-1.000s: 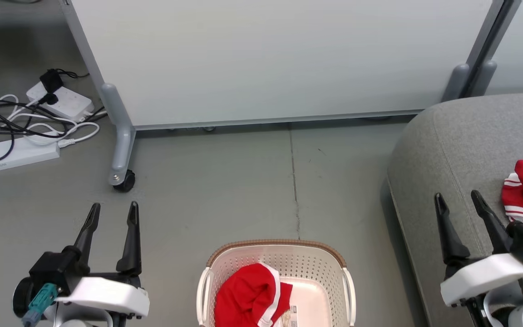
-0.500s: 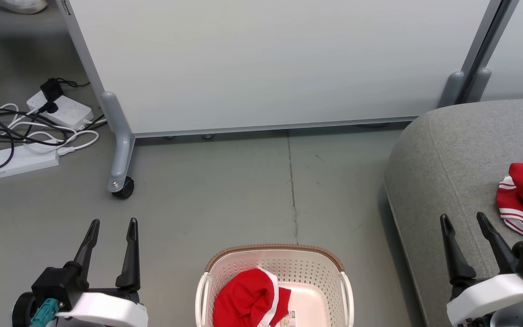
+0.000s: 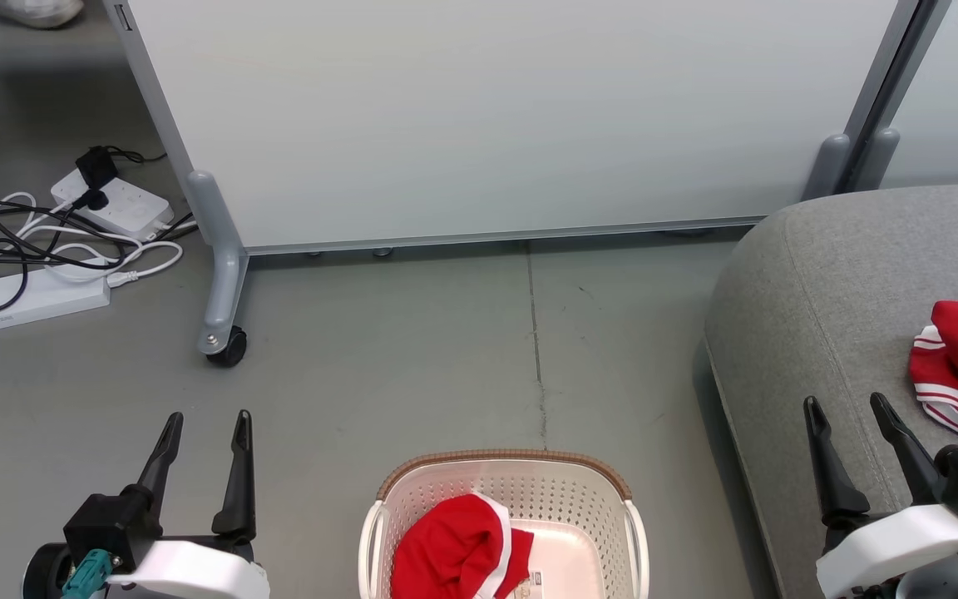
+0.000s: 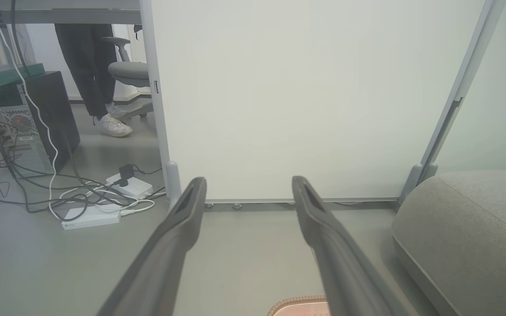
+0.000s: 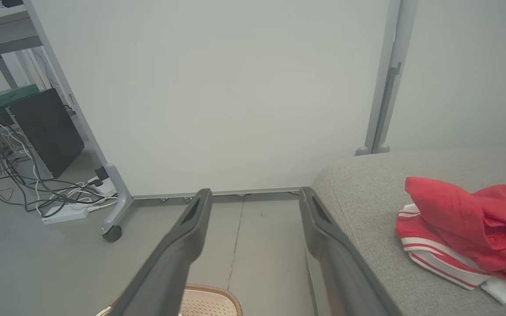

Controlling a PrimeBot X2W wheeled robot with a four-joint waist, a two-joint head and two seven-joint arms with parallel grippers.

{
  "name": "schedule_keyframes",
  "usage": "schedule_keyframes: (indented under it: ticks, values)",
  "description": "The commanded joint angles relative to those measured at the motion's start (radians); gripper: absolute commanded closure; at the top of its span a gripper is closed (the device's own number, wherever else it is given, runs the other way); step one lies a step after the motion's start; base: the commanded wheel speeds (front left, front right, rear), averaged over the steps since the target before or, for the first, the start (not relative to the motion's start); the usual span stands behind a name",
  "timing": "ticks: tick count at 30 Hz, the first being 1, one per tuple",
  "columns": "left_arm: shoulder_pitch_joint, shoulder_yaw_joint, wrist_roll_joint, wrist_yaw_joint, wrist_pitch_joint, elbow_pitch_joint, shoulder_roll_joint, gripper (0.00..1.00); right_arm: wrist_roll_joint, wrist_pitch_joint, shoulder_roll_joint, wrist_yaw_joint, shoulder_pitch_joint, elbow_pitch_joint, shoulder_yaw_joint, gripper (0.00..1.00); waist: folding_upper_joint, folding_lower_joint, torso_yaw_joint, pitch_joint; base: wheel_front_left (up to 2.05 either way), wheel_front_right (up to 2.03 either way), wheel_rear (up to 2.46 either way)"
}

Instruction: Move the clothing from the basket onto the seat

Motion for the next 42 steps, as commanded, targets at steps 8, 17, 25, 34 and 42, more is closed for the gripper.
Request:
schedule_keyframes:
  ticks: [8,17,25,34,42]
  values:
    - [-0.024,-0.004,0.014,-0.004,-0.004,0.02,0.003,0.0,0.008,0.002,-0.004,0.001,0.009,-0.003,-0.002,0.0,0.0,0.0,0.006,-0.003,0.0,0.0,0.0]
    - [-0.071,-0.016,0.033,-0.004,-0.004,0.012,0.007,0.0,0.007,0.01,-0.004,0.001,-0.001,-0.017,0.0,0.0,0.0,0.0,0.002,0.015,0.0,0.0,0.0]
    - [-0.21,-0.085,0.075,-0.043,0.005,0.016,-0.026,0.0,-0.002,0.017,-0.004,0.001,-0.049,-0.073,0.007,0.0,0.0,0.0,-0.023,0.13,0.0,0.0,0.0]
    - [-0.395,-0.24,0.141,-0.132,0.035,0.155,-0.111,0.0,-0.003,-0.002,-0.004,0.001,-0.16,-0.142,0.036,0.0,0.0,0.0,-0.091,0.374,0.0,0.0,0.0]
    - [-0.552,-0.345,0.181,-0.222,0.078,0.384,-0.158,0.0,-0.003,-0.048,-0.004,0.001,-0.256,-0.159,0.069,0.0,0.0,0.0,-0.169,0.579,0.0,0.0,0.0]
